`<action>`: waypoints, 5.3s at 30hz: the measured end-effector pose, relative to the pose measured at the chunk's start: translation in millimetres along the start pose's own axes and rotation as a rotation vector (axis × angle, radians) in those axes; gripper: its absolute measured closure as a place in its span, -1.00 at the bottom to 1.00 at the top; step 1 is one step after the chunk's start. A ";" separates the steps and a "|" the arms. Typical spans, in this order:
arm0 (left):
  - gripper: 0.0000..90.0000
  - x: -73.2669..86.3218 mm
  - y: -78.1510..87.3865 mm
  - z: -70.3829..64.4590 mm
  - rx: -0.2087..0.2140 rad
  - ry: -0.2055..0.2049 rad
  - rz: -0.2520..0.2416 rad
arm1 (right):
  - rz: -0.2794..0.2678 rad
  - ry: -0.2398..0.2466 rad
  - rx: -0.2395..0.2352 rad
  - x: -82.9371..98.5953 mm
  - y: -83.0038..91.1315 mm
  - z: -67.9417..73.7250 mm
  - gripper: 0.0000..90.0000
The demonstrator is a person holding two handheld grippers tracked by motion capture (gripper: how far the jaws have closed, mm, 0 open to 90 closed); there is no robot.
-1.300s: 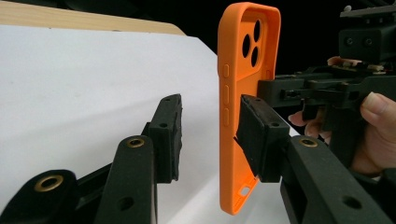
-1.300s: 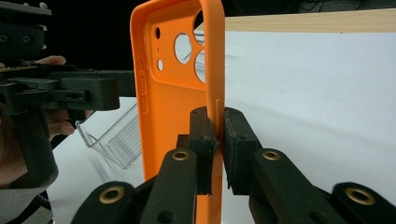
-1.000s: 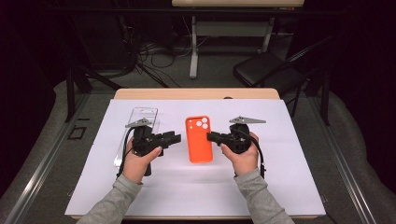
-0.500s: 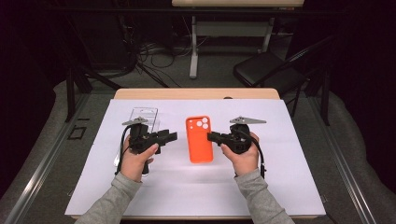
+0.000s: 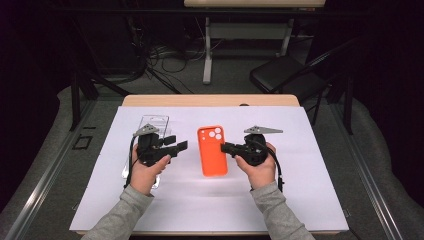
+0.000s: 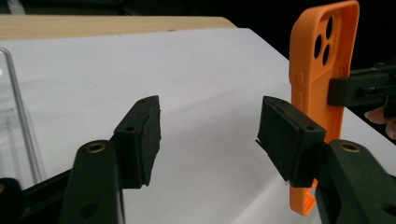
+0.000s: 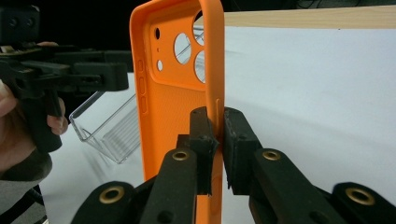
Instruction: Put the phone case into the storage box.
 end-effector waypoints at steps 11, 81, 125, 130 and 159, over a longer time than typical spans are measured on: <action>-0.36 -5.9 7.3 -11.0 -0.060 -0.145 -0.040 | 0.022 0.025 0.026 1.6 -2.0 1.7 0.85; 0.34 6.8 2.4 -38.0 -0.179 -0.440 0.037 | 0.095 0.235 0.108 8.6 -19.8 43.2 0.85; 0.76 12.8 2.1 -40.4 -0.217 -0.457 0.103 | 0.127 0.257 0.095 12.4 -24.7 47.8 0.85; 0.78 11.8 3.4 -40.1 -0.213 -0.449 0.102 | 0.125 0.255 0.092 12.2 -24.7 47.8 0.85; 0.80 12.1 4.6 -37.8 -0.206 -0.377 0.119 | 0.122 0.256 0.080 12.9 -26.0 48.1 0.84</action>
Point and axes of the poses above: each handheld gripper's, and its own axes: y roughly backward along the jaws, x roughly out of its underside, z roughly to its left, the point moved 4 cm from there along -y, roughly forward along the jaws, and after that the axes turned 13 degrees about y, right-handed, at the moved point
